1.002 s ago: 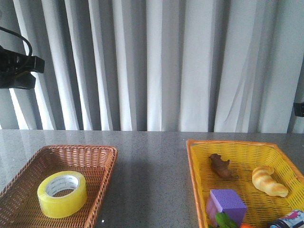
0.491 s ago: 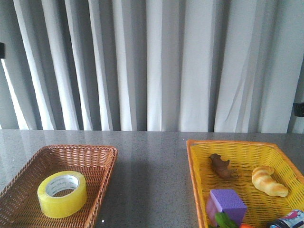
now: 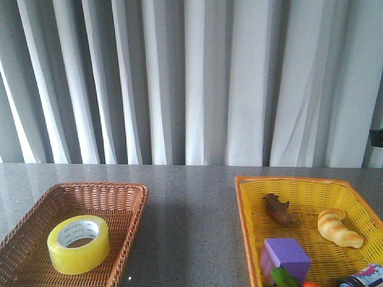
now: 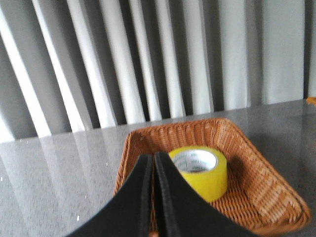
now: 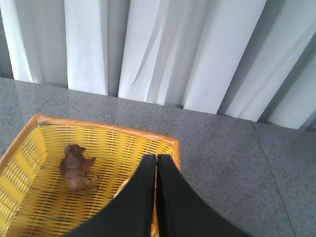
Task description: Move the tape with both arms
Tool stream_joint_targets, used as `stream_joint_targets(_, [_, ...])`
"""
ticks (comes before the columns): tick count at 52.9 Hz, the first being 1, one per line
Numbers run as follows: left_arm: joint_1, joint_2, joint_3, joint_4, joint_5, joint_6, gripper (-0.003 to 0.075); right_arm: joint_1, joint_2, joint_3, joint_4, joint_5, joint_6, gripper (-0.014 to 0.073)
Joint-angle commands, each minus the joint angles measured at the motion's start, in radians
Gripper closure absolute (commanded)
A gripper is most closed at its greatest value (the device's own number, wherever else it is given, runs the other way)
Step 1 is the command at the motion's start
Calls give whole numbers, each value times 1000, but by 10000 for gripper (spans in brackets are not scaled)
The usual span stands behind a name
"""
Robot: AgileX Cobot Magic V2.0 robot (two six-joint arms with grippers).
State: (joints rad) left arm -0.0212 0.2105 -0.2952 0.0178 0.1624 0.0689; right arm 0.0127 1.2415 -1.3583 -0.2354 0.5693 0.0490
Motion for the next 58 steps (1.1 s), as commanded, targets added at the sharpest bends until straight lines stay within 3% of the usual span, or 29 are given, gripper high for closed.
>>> stream_joint_targets(1, [46, -111, 120, -3, -90, -90, 727, -4, -24, -26, -16, -73, -1, 599])
stream_joint_targets(10, [80, -244, 302, -6, -112, -172, 727, -4, -24, -26, -16, -73, -1, 599])
stream_joint_targets(18, [73, -239, 300, -2, -67, -179, 727, -4, -24, -26, -16, -65, -1, 599])
stream_joint_targets(29, [-38, -239, 300, 5, -50, -179, 727, -4, -24, -26, -16, -57, -1, 599])
stream_joint_targets(58, [-17, -238, 299, 6, -45, -182, 727, -4, -24, -26, -16, -57, -1, 599])
